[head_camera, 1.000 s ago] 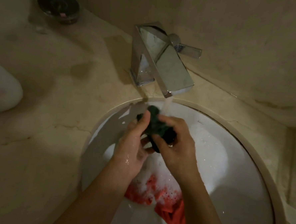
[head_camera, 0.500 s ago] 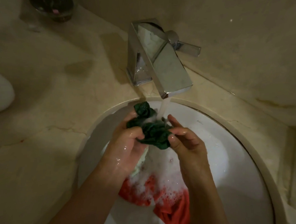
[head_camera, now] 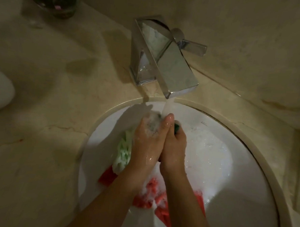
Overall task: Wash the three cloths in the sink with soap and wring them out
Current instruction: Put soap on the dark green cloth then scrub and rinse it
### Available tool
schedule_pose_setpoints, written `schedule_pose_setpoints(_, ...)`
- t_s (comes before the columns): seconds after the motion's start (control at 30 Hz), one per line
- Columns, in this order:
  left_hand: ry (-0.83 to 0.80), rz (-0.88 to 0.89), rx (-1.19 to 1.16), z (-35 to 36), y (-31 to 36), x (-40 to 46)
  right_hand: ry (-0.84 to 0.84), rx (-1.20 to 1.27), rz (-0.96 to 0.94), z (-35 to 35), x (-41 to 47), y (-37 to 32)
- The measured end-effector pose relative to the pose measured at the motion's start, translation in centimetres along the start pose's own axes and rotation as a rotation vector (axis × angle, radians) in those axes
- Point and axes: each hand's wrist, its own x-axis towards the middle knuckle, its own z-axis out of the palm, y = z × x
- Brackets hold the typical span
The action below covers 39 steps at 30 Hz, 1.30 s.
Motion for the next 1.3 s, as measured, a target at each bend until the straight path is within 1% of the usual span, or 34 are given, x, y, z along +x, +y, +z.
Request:
schedule_pose_setpoints(0.03, 0.02, 0.001, 0.023, 0.1, 0.0, 0.3, -0.03, 0.018, 0.041, 0.2, 0.1, -0.2)
schedule_pose_setpoints(0.07, 0.028, 0.004, 0.03, 0.2, -0.1, 0.6, -0.022, 0.028, 0.051, 0.5, 0.4, 0.2)
schedule_pose_setpoints(0.13, 0.057, 0.0, 0.033, 0.5, -0.2, 1.2, -0.03, 0.152, 0.032, 0.8, 0.7, 0.1)
schedule_pose_setpoints(0.17, 0.097, -0.028, 0.005, 0.5, -0.3, 1.5, -0.083, 0.139, 0.004, 0.8, 1.0, 0.1)
schedule_pose_setpoints(0.2, 0.136, -0.084, -0.069, 0.6, -0.4, 1.8, -0.082, 0.104, -0.042, 0.7, 1.2, 0.2)
schedule_pose_setpoints(0.23, 0.15, -0.166, -0.166, 0.7, -0.5, 2.0, 0.001, 0.053, -0.031, 0.9, 1.3, 0.1)
schedule_pose_setpoints(0.27, 0.139, -0.259, -0.25, 0.7, -0.4, 1.9, 0.074, 0.001, -0.042, 0.9, 1.4, 0.1)
schedule_pose_setpoints(0.3, 0.097, -0.335, -0.323, 0.5, -0.3, 1.7, 0.093, -0.005, 0.005, 0.7, 1.3, -0.2)
schedule_pose_setpoints(0.33, 0.032, -0.381, -0.399, 0.3, -0.2, 1.2, 0.112, 0.004, 0.001, 0.4, 1.2, -0.5)
schedule_pose_setpoints(0.37, -0.032, -0.389, -0.465, 0.1, -0.2, 0.7, 0.14, 0.008, -0.036, -0.1, 1.1, -0.7)
schedule_pose_setpoints(0.43, -0.117, -0.347, -0.532, -0.7, -0.2, 0.0, 0.164, 0.003, -0.165, -0.9, 1.0, -1.0)
schedule_pose_setpoints(0.5, -0.153, -0.336, -0.576, -1.6, -0.4, 0.0, 0.126, -0.083, -0.391, -1.8, 0.7, -0.7)
schedule_pose_setpoints(0.57, -0.212, -0.382, -0.632, -2.4, -0.8, 0.2, 0.081, -0.19, -0.629, -2.9, 0.0, -0.1)
schedule_pose_setpoints(0.6, -0.237, -0.414, -0.667, -2.8, -1.0, 0.3, 0.056, -0.165, -0.684, -3.3, -0.4, 0.3)
schedule_pose_setpoints(0.63, -0.258, -0.445, -0.703, -3.2, -1.1, 0.5, 0.019, -0.076, -0.65, -3.6, -0.9, 0.4)
schedule_pose_setpoints(0.67, -0.272, -0.476, -0.732, -3.6, -1.1, 0.6, -0.022, 0.08, -0.543, -3.7, -1.5, 0.1)
schedule_pose_setpoints(0.73, -0.301, -0.494, -0.763, -3.9, -1.3, 0.6, -0.098, 0.425, -0.261, -3.5, -1.9, -0.6)
schedule_pose_setpoints(0.77, -0.311, -0.477, -0.767, -3.8, -1.4, 0.5, -0.093, 0.501, -0.166, -3.3, -1.8, -0.8)
schedule_pose_setpoints(0.8, -0.321, -0.443, -0.77, -3.6, -1.4, 0.2, -0.063, 0.507, -0.118, -3.0, -1.4, -0.8)
schedule_pose_setpoints(0.83, -0.312, -0.402, -0.763, -3.2, -1.3, 0.0, -0.025, 0.469, -0.112, -2.5, -1.1, -0.7)
schedule_pose_setpoints(0.9, -0.245, -0.301, -0.74, -2.3, -1.0, -0.3, 0.037, 0.262, -0.168, -1.3, -0.8, -0.2)
schedule_pose_setpoints(0.93, -0.197, -0.242, -0.7, -1.9, -0.7, -0.3, 0.05, 0.197, -0.169, -0.8, -0.8, 0.3)
schedule_pose_setpoints(1.0, -0.104, -0.085, -0.518, -1.2, -0.3, -0.2, 0.078, 0.239, -0.05, -0.2, -1.0, 0.5)
schedule_pose_setpoints(1.07, -0.077, 0.048, -0.278, -0.8, 0.1, 0.0, 0.051, 0.399, 0.089, -0.2, -1.1, 0.1)
schedule_pose_setpoints(1.13, -0.082, 0.11, -0.191, -0.8, 0.2, -0.1, -0.008, 0.462, 0.14, -0.2, -1.3, -0.1)
schedule_pose_setpoints(1.2, -0.055, 0.115, -0.124, -0.7, -0.5, -0.1, -0.034, 0.477, 0.17, 0.0, -1.3, -0.2)
schedule_pose_setpoints(1.27, -0.009, 0.083, -0.066, -0.6, -1.6, 0.0, -0.05, 0.406, 0.156, 0.3, -1.2, -0.5)
schedule_pose_setpoints(1.3, 0.024, 0.066, -0.024, -0.6, -2.0, -0.1, -0.068, 0.329, 0.111, 0.3, -0.9, -0.6)
